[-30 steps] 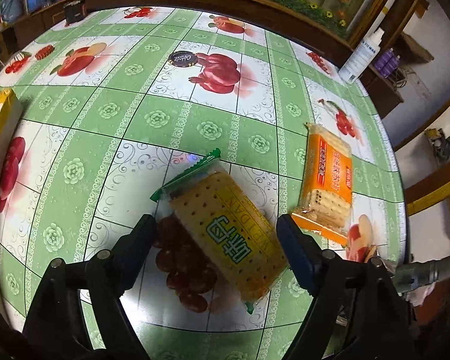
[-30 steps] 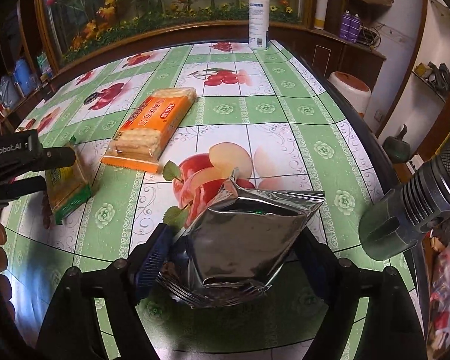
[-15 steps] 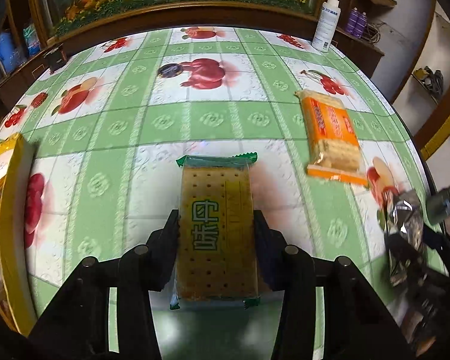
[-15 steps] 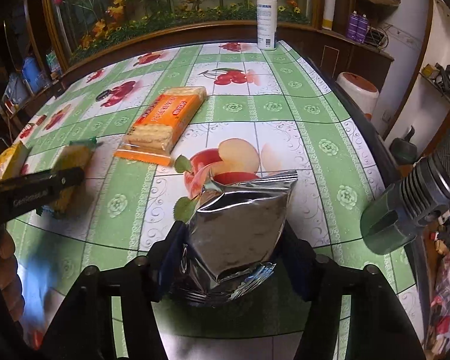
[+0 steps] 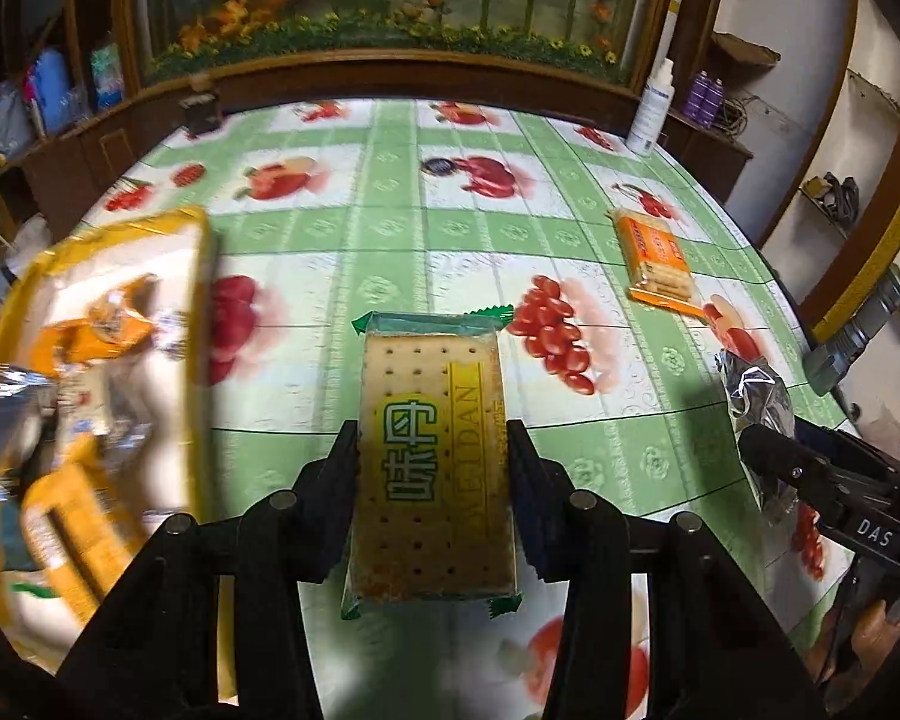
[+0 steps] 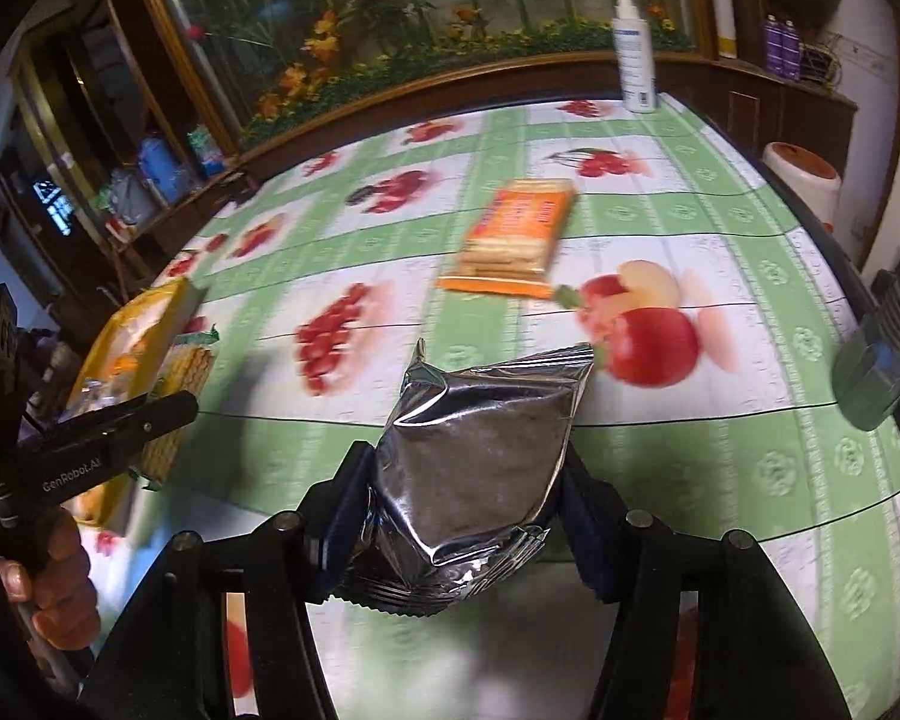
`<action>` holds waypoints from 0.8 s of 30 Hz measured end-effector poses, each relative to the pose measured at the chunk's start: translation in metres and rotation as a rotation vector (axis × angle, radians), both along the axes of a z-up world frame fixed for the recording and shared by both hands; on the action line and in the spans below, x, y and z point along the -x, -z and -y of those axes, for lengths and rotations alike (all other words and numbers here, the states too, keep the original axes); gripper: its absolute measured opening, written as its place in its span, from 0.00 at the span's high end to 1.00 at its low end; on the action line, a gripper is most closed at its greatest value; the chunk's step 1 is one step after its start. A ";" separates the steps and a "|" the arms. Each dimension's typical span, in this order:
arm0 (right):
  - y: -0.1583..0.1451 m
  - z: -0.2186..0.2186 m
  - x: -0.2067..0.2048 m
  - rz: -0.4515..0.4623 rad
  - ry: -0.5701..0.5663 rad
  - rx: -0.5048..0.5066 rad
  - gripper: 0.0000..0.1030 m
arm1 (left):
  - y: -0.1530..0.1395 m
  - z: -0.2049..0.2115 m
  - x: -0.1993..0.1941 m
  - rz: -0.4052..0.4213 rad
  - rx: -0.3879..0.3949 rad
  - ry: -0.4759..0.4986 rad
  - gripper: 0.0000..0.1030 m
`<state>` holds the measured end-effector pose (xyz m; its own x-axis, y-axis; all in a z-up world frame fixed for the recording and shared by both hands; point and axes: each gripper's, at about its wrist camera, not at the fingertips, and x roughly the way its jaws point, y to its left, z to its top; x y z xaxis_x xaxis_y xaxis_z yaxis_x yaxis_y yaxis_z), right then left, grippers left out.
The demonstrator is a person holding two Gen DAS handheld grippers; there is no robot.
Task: Organize snacks
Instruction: 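Carry the silver pouch in right tool and cracker pack in left tool over the tray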
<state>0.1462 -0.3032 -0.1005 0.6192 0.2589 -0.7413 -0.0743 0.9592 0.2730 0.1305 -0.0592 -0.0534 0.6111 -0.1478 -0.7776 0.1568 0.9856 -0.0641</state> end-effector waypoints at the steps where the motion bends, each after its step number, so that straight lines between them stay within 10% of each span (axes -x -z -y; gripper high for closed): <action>1: -0.002 -0.007 0.002 0.003 -0.014 -0.018 0.41 | -0.004 -0.005 0.005 0.017 -0.030 -0.020 0.58; 24: -0.053 -0.165 0.019 0.097 -0.325 -0.097 0.42 | -0.046 -0.121 0.057 0.192 -0.149 -0.284 0.57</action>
